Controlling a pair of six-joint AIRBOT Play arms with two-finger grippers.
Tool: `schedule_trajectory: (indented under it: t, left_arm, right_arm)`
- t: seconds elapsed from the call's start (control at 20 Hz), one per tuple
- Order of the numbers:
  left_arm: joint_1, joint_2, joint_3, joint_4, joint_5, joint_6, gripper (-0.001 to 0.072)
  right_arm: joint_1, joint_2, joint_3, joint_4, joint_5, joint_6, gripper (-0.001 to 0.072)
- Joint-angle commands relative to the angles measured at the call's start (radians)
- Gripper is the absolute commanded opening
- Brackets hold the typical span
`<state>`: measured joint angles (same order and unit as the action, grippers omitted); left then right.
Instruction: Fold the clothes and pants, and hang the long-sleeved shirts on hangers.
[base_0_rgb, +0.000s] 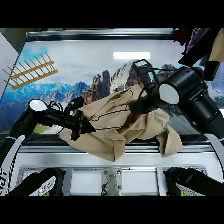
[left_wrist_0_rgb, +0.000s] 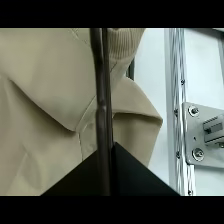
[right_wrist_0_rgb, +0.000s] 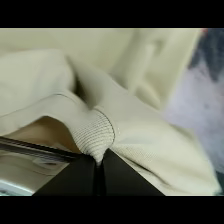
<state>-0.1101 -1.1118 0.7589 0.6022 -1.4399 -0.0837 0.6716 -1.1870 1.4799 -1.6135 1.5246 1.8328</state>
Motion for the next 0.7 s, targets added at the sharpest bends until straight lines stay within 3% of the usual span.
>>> schedule_trajectory:
  t: [0.0,0.65]
  left_arm:
    - [0.0,-0.001,0.0,-0.003,0.003,-0.001,0.0015]
    - [0.002,-0.001,0.0,-0.002,0.004,-0.001,0.0015]
  right_arm:
    - [0.046,0.0,0.001,0.093,-0.099,0.019,0.002]
    - [0.055,-0.012,0.005,0.159,-0.153,0.013,0.002]
